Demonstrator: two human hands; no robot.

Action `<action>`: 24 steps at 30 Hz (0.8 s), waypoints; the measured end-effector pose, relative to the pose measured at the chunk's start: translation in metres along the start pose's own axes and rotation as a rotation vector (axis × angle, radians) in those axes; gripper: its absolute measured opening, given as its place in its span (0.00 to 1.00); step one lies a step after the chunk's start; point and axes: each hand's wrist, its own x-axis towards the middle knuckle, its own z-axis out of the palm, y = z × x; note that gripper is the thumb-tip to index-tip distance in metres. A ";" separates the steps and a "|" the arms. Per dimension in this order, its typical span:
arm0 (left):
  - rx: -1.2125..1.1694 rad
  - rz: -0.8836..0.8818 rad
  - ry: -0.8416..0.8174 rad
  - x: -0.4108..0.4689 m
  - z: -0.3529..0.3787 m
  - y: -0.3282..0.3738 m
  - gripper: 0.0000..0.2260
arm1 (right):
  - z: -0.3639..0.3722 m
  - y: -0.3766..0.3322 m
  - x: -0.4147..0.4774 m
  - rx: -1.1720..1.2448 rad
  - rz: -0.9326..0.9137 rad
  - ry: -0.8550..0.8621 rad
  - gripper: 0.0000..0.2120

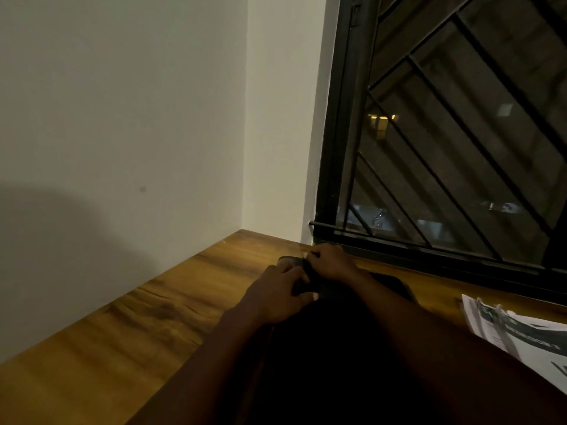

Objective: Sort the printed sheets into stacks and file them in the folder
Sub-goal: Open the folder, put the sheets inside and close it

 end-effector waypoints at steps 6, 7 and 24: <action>-0.018 -0.051 -0.064 0.002 0.005 -0.002 0.19 | 0.027 -0.025 0.049 0.068 0.150 -0.163 0.14; -0.031 -0.062 -0.063 0.002 0.005 -0.002 0.19 | 0.027 -0.030 0.055 0.065 0.161 -0.226 0.14; -0.088 -0.101 -0.059 0.000 0.001 -0.002 0.17 | -0.045 0.029 0.040 -0.169 0.386 -0.539 0.12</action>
